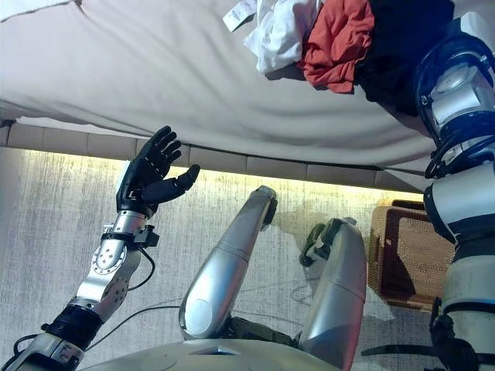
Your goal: Pick up the clothes from the bed and place them into the basket
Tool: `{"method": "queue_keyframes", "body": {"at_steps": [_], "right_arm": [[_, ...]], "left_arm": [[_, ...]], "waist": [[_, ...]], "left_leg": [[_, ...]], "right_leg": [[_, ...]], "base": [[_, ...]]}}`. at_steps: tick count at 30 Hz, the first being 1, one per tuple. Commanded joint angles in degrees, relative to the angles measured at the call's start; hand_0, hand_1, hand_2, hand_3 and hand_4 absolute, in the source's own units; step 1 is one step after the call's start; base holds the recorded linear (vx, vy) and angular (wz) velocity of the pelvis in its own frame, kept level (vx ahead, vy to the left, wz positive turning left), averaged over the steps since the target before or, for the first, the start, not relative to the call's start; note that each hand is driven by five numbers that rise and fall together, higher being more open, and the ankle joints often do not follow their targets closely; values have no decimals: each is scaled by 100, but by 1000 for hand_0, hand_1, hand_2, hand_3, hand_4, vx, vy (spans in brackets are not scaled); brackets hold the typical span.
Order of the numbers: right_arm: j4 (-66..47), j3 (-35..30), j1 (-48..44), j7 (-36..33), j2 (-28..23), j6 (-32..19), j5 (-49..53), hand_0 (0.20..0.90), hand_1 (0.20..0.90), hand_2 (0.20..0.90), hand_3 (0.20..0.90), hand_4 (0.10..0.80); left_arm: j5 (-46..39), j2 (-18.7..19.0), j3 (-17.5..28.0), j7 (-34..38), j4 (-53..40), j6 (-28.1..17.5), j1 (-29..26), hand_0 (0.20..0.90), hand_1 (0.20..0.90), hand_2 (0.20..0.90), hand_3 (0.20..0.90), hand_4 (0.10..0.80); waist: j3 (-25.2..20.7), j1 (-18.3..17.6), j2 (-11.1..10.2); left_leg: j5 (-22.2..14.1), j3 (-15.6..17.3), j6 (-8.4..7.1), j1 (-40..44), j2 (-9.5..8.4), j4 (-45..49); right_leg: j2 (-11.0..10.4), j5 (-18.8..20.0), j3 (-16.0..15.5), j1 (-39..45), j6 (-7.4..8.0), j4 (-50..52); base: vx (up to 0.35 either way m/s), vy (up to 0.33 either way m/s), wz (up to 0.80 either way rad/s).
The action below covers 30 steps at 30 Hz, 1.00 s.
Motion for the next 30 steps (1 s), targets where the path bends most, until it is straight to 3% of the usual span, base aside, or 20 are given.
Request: {"method": "queue_keyframes", "body": {"at_steps": [1,8,12,18,20,25,30], "right_arm": [[-363,-14,-194,-543,-376,-423,-46,300,300,300,200,100],[-622,-672,578,-590,-797,-716,209,300,300,300,200,100],[-1033,-1153,1322,-754,-997,-992,141,300,300,300,200,100],[-1669,-1720,2221,-873,-1422,-1290,219,300,300,300,200,100],[-1825,-1868,2353,-848,-1536,-1341,244,300,300,300,200,100],[-2556,-2160,2810,-920,-1740,-1358,220,300,300,300,200,100],[-3342,-2862,3694,-1267,-1795,-1506,34,300,300,300,200,100]], "left_arm": [[-65,216,315,-44,-664,-736,-11,900,900,900,900,800],[-33,189,377,-167,-626,-394,-58,900,900,900,900,800],[97,99,345,-117,-539,-244,-106,900,900,900,900,800],[237,-36,191,-13,-354,-166,-255,900,900,900,900,800],[253,-93,127,26,-287,-152,-315,900,900,900,900,800],[296,-226,95,113,-115,-193,-350,900,900,900,900,800],[435,-341,46,144,146,-174,-434,900,900,900,900,800]], "waist": [[-646,-54,-218],[-1193,-201,-556],[-1455,-399,-709],[-1859,-819,-835],[-1969,-941,-861],[-2175,-1239,-897],[-2382,-1535,-913]], "left_leg": [[-118,280,240,918,7,-164],[294,275,179,2208,228,-1579],[471,337,150,2940,407,-2413],[752,618,67,4160,611,-4157],[798,691,37,4461,604,-4611],[956,835,39,4912,613,-5385],[1192,871,29,5293,654,-6165]], "right_leg": [[316,909,-352,690,-9,-912],[302,1188,-455,2059,-53,-2164],[438,1442,-378,2891,-36,-3159],[641,1985,-135,3985,126,-4981],[695,2160,-28,4253,191,-5501],[791,2509,261,4504,313,-6131],[860,2833,614,4655,460,-6641]], "base": [[81,10,-15],[116,-16,-11],[124,-31,-16],[78,5,-23],[34,54,-25],[-16,86,-29],[-24,66,-29]]}}
